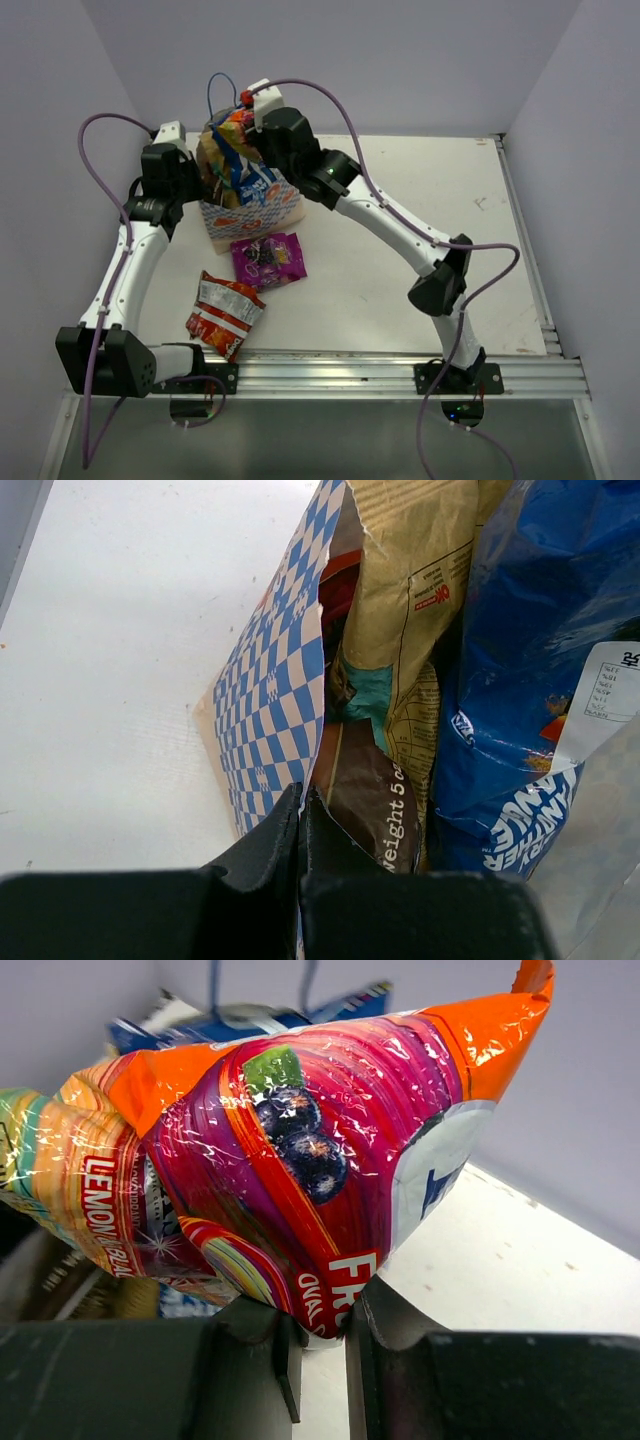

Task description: Place the snacks into the paper bag

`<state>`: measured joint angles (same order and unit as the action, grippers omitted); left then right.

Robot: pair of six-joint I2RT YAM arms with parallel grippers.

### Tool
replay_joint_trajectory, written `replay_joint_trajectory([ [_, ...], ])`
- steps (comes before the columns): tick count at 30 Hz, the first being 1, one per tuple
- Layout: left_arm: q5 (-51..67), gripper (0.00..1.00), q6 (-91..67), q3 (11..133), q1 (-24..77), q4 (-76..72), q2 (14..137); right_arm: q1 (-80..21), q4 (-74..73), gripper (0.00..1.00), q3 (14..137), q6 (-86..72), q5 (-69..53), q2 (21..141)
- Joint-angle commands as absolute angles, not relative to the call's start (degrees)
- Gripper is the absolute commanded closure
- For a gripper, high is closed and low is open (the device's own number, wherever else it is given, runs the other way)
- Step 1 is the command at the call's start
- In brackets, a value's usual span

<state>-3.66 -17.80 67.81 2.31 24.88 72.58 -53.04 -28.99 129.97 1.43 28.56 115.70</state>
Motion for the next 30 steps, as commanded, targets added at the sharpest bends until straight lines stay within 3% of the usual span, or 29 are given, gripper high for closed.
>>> replay_joint_trajectory([
  [1, -2.81, 1.00, -17.14, 67.41, 2.90, 23.55, 69.88, -53.17, -21.71, 1.00, 140.87, 1.67, 18.04, 120.22],
  [16, -4.83, 1.00, -16.79, 67.59, 2.90, 22.50, 70.22, -52.82, -33.13, 0.92, 140.01, -1.58, 13.98, 125.51],
  [17, -4.83, 1.00, -16.70, 67.67, 2.90, 22.41, 70.22, -52.82, -33.48, 0.83, 139.14, -1.32, 13.63, 125.33],
  [18, -4.83, 1.00, -16.70, 67.68, 2.99, 22.33, 70.22, -52.74, -33.66, 0.39, 138.96, -1.23, 13.28, 125.07],
  [19, -4.92, 1.00, -16.70, 67.85, 2.90, 22.41, 70.22, -52.73, -33.40, 0.18, 139.04, -1.06, 13.27, 124.81],
  [21, -4.92, 1.00, -16.70, 67.76, 2.90, 22.24, 70.22, -52.82, -32.87, 0.01, 140.88, -0.44, 13.62, 124.28],
  [25, -4.92, 1.00, -16.87, 68.03, 2.90, 22.24, 70.49, -52.82, -32.96, 0.01, 144.32, 2.55, 14.77, 119.99],
  [30, -5.18, 1.00, -16.96, 68.03, 2.90, 22.24, 70.93, -55.88, -36.10, 0.01, 134.84, 7.02, 8.98, 105.86],
])
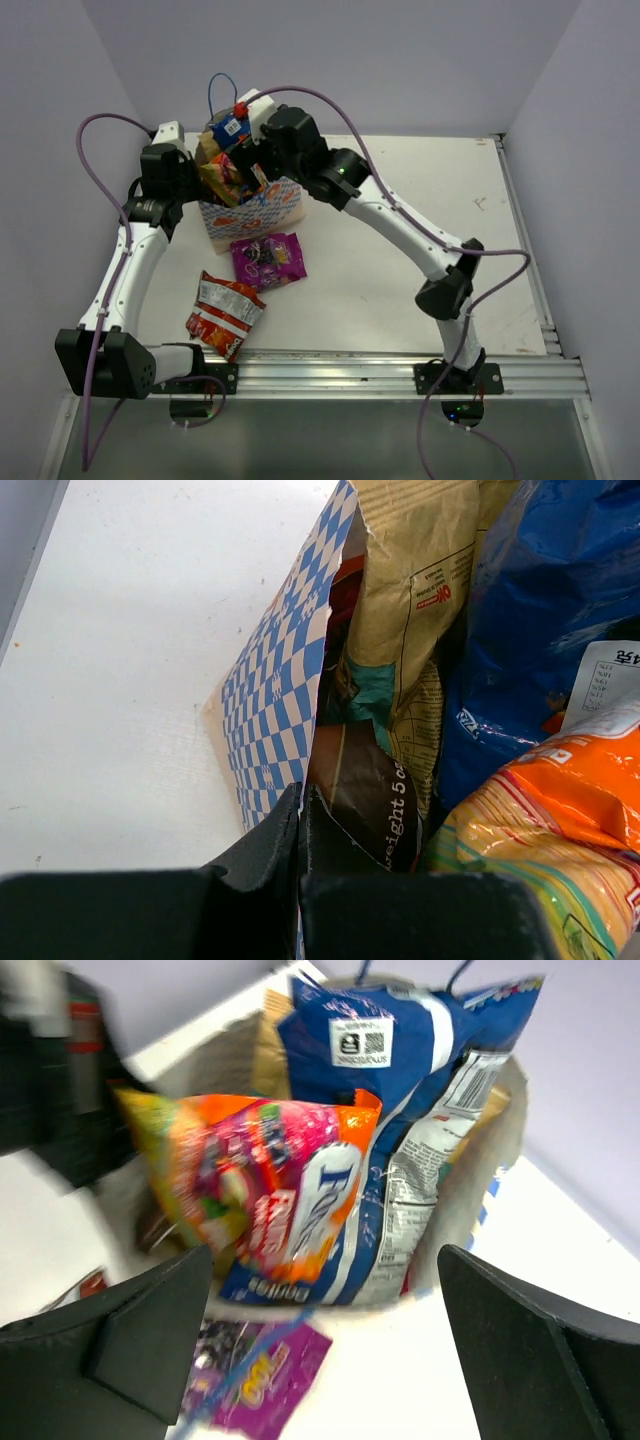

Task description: Place the snacks into the paper bag

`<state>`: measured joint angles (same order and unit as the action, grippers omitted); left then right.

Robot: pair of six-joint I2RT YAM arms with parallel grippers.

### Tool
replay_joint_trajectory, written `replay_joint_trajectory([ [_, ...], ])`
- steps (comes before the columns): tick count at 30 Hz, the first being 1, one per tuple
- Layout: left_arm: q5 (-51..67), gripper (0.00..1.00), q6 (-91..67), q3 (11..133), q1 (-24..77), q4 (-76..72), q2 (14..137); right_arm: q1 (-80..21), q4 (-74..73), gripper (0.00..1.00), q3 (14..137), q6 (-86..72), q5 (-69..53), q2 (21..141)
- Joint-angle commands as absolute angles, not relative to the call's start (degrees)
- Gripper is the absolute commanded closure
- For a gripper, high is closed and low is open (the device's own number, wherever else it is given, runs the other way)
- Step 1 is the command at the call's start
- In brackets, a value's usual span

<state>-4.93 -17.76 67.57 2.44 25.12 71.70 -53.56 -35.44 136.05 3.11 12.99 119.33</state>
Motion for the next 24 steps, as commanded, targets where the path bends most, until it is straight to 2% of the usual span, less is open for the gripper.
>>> replay_joint_trajectory([
  [1, -5.27, 1.00, -16.96, 68.11, 2.99, 22.24, 71.01, -56.94, -37.95, 0.01, 133.00, 8.60, 6.88, 104.78],
  [4, -5.45, 1.00, -16.88, 68.73, 2.90, 22.24, 71.63, -61.07, -47.71, 0.01, 130.10, 8.28, 2.39, 101.79],
  [6, -5.62, 1.00, -16.79, 69.43, 2.90, 22.24, 72.16, -61.79, -51.31, 0.01, 127.10, 4.94, -5.68, 100.99],
  [11, -5.62, 1.00, -16.70, 71.01, 2.90, 22.41, 73.12, -63.10, -58.71, 0.01, 120.60, 3.42, -16.43, 107.03],
  [16, -5.98, 1.00, -16.61, 71.28, 2.90, 23.12, 73.48, -64.86, -54.33, 0.01, 111.73, 4.74, -18.72, 111.70],
  [19, -6.06, 1.00, -16.79, 70.84, 2.90, 23.64, 73.04, -65.92, -46.17, 0.01, 106.27, 3.87, -18.02, 112.94],
  [24, -6.42, 1.00, -16.96, 69.52, 2.90, 24.70, 71.99, -66.62, -36.83, 0.01, 104.41, 1.93, -18.54, 115.83],
])
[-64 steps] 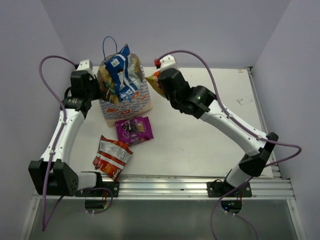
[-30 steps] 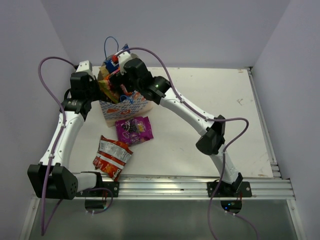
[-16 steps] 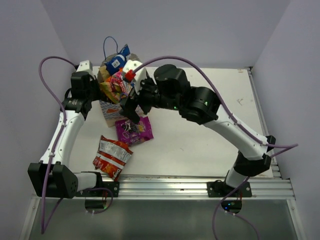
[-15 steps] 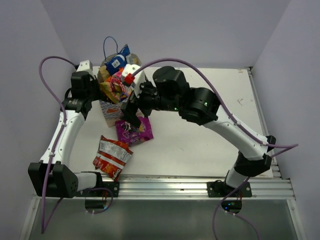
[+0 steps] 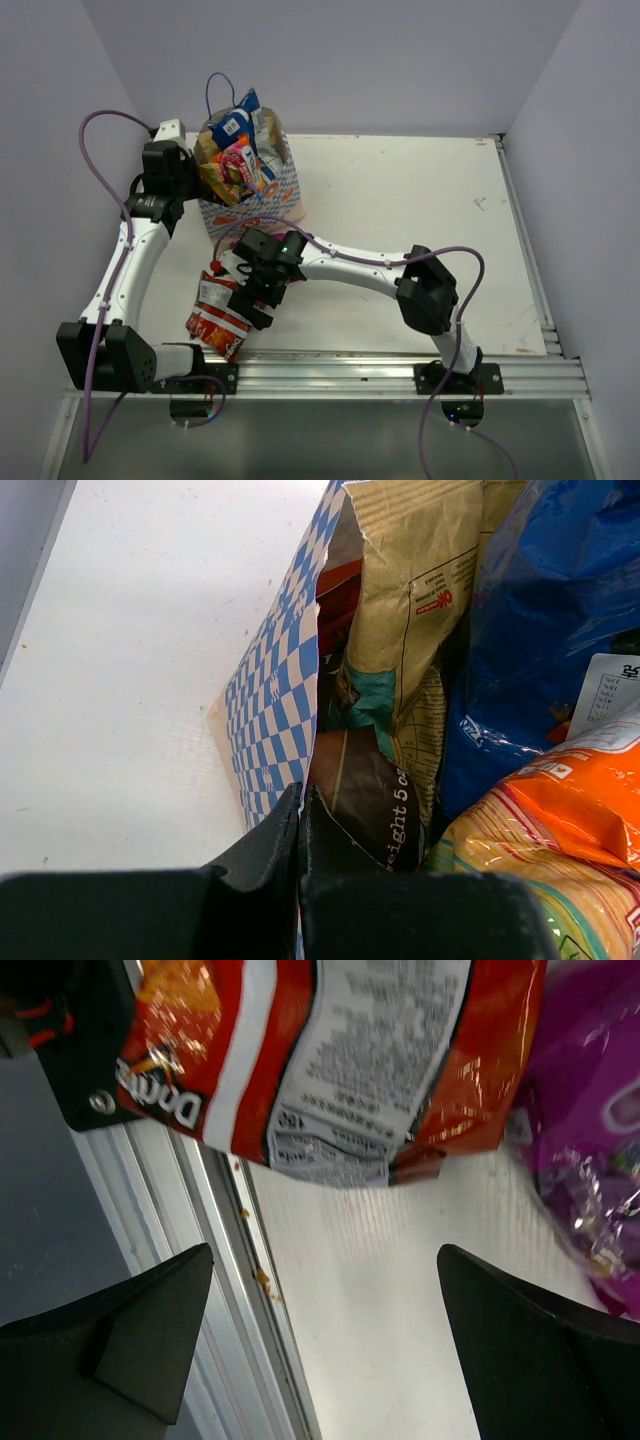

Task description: Place the snacks into the paper bag

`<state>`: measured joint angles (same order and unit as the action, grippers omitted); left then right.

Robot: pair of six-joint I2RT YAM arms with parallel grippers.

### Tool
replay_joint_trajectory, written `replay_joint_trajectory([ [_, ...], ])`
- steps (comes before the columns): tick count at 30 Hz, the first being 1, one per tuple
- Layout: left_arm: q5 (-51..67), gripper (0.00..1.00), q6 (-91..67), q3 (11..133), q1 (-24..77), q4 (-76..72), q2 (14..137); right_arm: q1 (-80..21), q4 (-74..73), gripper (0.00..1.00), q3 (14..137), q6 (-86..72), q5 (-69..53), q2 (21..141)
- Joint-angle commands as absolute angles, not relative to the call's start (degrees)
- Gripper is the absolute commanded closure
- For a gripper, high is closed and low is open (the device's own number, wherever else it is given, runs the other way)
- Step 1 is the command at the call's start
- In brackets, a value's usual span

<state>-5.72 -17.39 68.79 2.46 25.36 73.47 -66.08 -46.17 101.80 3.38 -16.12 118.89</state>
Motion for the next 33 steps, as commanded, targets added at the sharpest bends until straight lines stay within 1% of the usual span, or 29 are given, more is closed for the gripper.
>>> replay_joint_trajectory([
  [1, -6.50, 1.00, -16.96, 69.35, 2.90, 24.87, 71.72, -67.23, -35.87, 0.01, 104.76, 2.02, -18.02, 116.19],
  [8, -6.68, 1.00, -17.05, 67.94, 2.90, 24.87, 71.01, -69.26, -30.68, 0.01, 105.12, 2.46, -17.93, 118.03],
  [13, -6.77, 1.00, -16.88, 68.03, 2.90, 24.96, 71.19, -69.35, -25.85, 0.01, 106.17, 2.29, -18.72, 125.48],
  [18, -6.68, 1.00, -16.61, 67.94, 2.90, 24.96, 71.46, -69.52, -24.61, 0.01, 106.88, 2.81, -13.11, 132.71],
  [20, -6.77, 1.00, -16.52, 68.11, 2.90, 24.96, 71.54, -69.52, -24.61, 0.01, 104.08, 2.55, -11.00, 133.77],
  [21, -6.85, 1.00, -16.52, 68.12, 2.90, 24.96, 71.63, -69.52, -24.44, 0.05, 102.67, 2.55, -9.07, 133.42],
  [22, -6.86, 1.00, -16.52, 68.12, 2.90, 24.87, 71.54, -69.43, -24.09, 0.12, 101.35, 2.46, -7.75, 132.63],
  [23, -6.86, 1.00, -16.44, 68.12, 2.90, 24.79, 71.54, -69.43, -24.60, 0.21, 99.08, 2.46, -5.91, 132.19],
  [24, -6.77, 1.00, -16.44, 68.12, 2.90, 24.70, 71.54, -69.52, -25.04, 0.52, 97.83, 2.46, -2.15, 131.67],
  [26, -6.68, 1.00, -16.44, 68.03, 2.90, 24.61, 71.54, -69.52, -26.27, 0.89, 94.15, 2.11, 0.52, 129.57],
  [27, -6.51, 1.00, -16.44, 68.03, 2.90, 24.52, 71.54, -69.43, -27.41, 1.00, 93.09, 1.85, 4.18, 128.59],
  [31, -6.15, 1.00, -16.44, 67.59, 2.90, 23.82, 71.37, -68.47, -27.42, 1.00, 83.79, 0.44, 7.03, 119.29],
  [33, -5.89, 1.00, -16.52, 67.50, 2.90, 23.56, 71.19, -67.50, -27.94, 1.00, 81.75, -2.28, 7.47, 113.14],
])
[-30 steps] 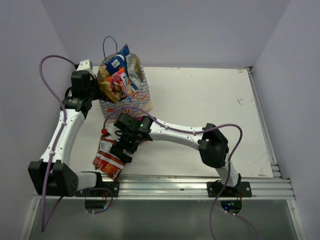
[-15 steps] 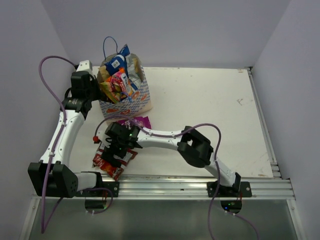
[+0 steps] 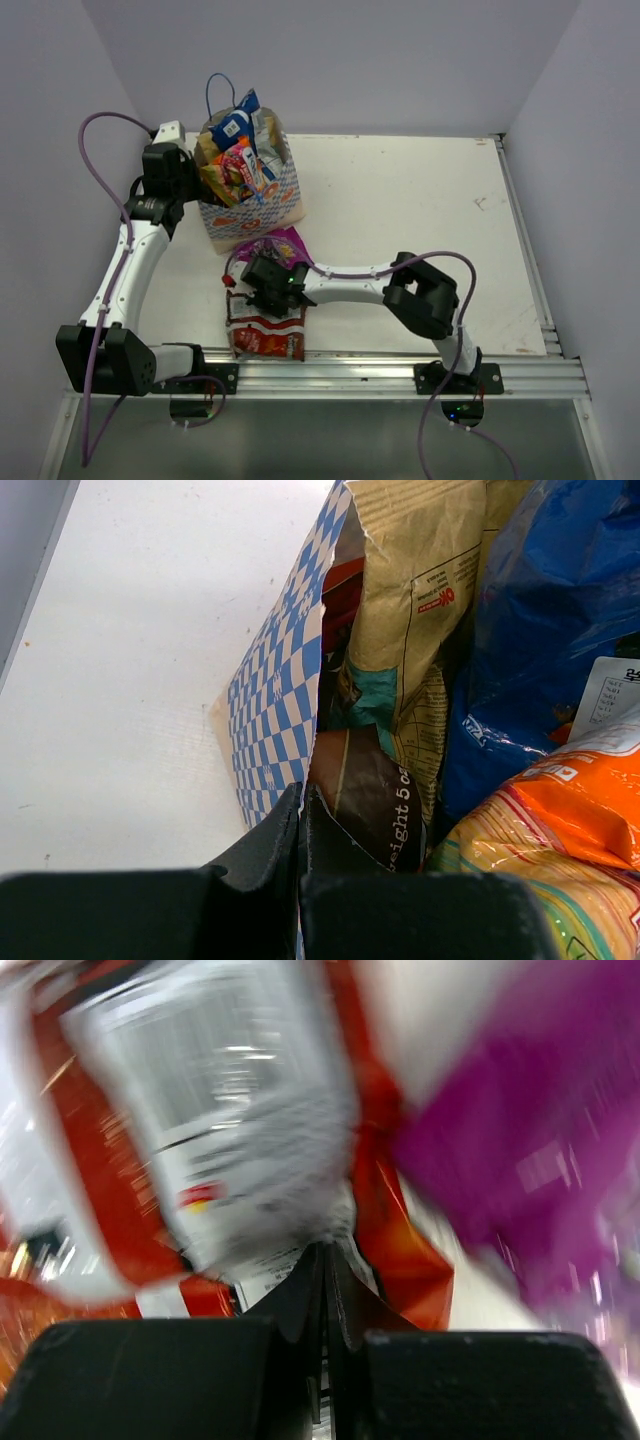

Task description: Place the snacks into the paper bag

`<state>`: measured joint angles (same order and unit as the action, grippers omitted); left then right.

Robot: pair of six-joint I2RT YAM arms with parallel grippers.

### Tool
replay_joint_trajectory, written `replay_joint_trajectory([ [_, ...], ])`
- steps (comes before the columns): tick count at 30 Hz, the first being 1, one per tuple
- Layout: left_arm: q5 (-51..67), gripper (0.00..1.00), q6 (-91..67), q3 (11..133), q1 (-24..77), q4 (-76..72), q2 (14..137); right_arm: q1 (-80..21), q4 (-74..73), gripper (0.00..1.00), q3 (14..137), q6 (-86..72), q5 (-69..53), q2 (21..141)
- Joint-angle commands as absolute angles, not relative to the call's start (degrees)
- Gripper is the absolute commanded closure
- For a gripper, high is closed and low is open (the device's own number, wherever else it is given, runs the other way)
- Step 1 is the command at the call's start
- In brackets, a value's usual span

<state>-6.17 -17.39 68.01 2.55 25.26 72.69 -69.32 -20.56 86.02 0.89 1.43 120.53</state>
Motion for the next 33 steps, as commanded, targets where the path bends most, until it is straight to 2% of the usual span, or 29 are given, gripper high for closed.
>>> replay_joint_trajectory([
  [1, -5.80, 1.00, -16.61, 67.33, 2.90, 23.47, 71.10, -67.50, -28.12, 1.00, 80.61, -2.63, 9.04, 111.38],
  [11, -5.10, 1.00, -16.87, 67.33, 2.90, 23.02, 70.49, -67.15, -35.06, 1.00, 79.54, -2.02, 13.97, 106.00],
  [12, -5.10, 1.00, -16.87, 67.32, 2.90, 23.03, 70.40, -67.06, -36.46, 0.90, 79.80, -2.11, 13.89, 105.39],
  [13, -5.10, 1.00, -16.87, 67.15, 2.90, 23.03, 70.31, -67.06, -37.26, 0.71, 79.89, -2.37, 13.71, 104.25],
  [14, -5.01, 1.00, -16.87, 67.06, 2.90, 22.94, 70.14, -66.97, -37.87, 0.24, 79.63, -2.55, 13.45, 103.54],
  [15, -4.92, 1.00, -16.87, 66.80, 2.90, 22.94, 69.96, -66.71, -38.32, 0.11, 78.93, -2.64, 12.06, 102.84],
  [17, -4.83, 1.00, -16.96, 66.53, 2.90, 22.94, 69.70, -66.10, -38.32, 0.01, 76.12, -3.60, 10.64, 100.90],
  [22, -4.66, 1.00, -17.14, 66.27, 2.90, 22.94, 69.52, -63.81, -38.14, 0.01, 72.08, -6.58, 6.61, 99.40],
  [29, -4.57, 1.00, -17.14, 66.62, 2.90, 23.20, 69.70, -57.57, -37.61, 0.02, 70.22, -6.33, -9.47, 106.69],
  [31, -4.75, 1.00, -17.05, 66.53, 2.90, 23.29, 69.61, -57.48, -38.14, 0.04, 71.53, -5.46, -10.36, 108.28],
  [33, -4.75, 1.00, -17.05, 66.45, 2.90, 23.20, 69.61, -57.04, -39.72, 0.16, 73.12, -5.10, -11.77, 109.59],
])
